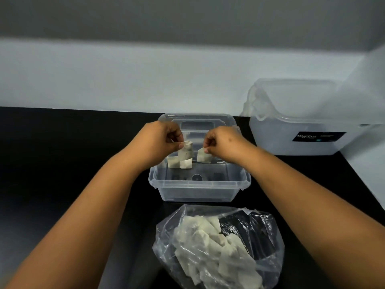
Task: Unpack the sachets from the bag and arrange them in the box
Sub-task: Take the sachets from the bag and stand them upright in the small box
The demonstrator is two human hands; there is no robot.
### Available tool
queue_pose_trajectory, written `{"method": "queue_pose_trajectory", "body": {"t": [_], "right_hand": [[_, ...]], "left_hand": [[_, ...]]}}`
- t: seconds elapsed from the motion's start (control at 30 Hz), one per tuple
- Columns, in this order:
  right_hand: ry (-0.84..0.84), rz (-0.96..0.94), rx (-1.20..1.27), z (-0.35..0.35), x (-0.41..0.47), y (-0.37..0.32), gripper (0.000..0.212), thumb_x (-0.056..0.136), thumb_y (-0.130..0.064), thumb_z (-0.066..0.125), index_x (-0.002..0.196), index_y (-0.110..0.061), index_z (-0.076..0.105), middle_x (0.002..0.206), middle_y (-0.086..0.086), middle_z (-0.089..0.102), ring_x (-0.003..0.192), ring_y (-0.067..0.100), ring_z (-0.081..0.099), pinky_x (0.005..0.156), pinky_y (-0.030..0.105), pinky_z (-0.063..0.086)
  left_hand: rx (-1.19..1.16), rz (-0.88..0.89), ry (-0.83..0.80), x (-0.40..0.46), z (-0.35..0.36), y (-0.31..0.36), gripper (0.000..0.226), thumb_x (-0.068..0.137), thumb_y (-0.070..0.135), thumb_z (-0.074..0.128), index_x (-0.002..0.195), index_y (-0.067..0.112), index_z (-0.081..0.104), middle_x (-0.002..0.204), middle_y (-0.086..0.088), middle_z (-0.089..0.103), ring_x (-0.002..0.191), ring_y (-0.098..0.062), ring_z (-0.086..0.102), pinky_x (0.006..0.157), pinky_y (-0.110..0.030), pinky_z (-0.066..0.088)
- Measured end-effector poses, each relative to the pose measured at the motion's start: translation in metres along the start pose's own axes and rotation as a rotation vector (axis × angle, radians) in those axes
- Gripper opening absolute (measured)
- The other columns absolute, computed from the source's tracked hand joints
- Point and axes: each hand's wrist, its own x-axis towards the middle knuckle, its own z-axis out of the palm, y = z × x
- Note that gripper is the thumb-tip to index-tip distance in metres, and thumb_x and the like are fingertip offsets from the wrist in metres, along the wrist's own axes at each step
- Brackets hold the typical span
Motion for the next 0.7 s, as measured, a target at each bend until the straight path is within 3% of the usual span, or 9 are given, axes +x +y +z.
{"method": "queue_pose_trajectory", "body": {"t": [0.1,0.33,0.47,0.6,0.7], "right_hand": [[-0.084,0.027,-0.08,0.024,0.024,0.002,0.01,0.086,-0.01,0.068,0.095,-0.011,0.072,0.094,0.003,0.07,0.082,0.016,0.062,0.073,0.025,0.047],[-0.14,0.063,-0.183,0.051,0.048,0.007,0.016,0.084,-0.001,0.064,0.091,-0.012,0.074,0.093,0.008,0.072,0.085,0.023,0.066,0.081,0.035,0.056],[-0.164,0.072,-0.231,0.052,0.048,0.008,0.02,0.086,0.002,0.059,0.095,-0.009,0.072,0.094,0.01,0.07,0.085,0.027,0.066,0.077,0.033,0.055],[-0.16,0.07,-0.314,0.04,0.044,0.003,0.024,0.088,0.0,0.058,0.109,-0.008,0.068,0.103,0.012,0.069,0.091,0.028,0.066,0.077,0.032,0.053],[-0.184,0.133,-0.332,0.017,0.035,-0.002,0.029,0.093,-0.01,0.059,0.122,-0.011,0.062,0.117,0.012,0.065,0.105,0.027,0.063,0.091,0.033,0.049]], "left_hand": [[-0.004,-0.02,-0.026,0.006,0.005,-0.011,0.006,0.084,0.023,0.072,0.087,0.019,0.068,0.079,0.008,0.068,0.076,-0.004,0.062,0.064,-0.014,0.046],[-0.014,0.014,-0.065,0.013,0.008,-0.025,0.005,0.084,0.02,0.072,0.085,0.02,0.068,0.079,0.01,0.065,0.073,-0.002,0.059,0.057,-0.006,0.04],[-0.019,0.033,-0.084,0.017,0.009,-0.028,0.004,0.084,0.018,0.072,0.086,0.018,0.068,0.08,0.009,0.067,0.072,0.0,0.06,0.055,-0.002,0.041],[0.002,0.049,-0.112,0.023,0.013,-0.028,0.005,0.084,0.02,0.072,0.087,0.018,0.069,0.081,0.008,0.068,0.072,-0.001,0.062,0.059,-0.005,0.043],[0.015,0.066,-0.162,0.031,0.022,-0.024,0.007,0.084,0.02,0.072,0.089,0.018,0.068,0.084,0.007,0.068,0.076,-0.005,0.064,0.07,-0.017,0.052]]}}
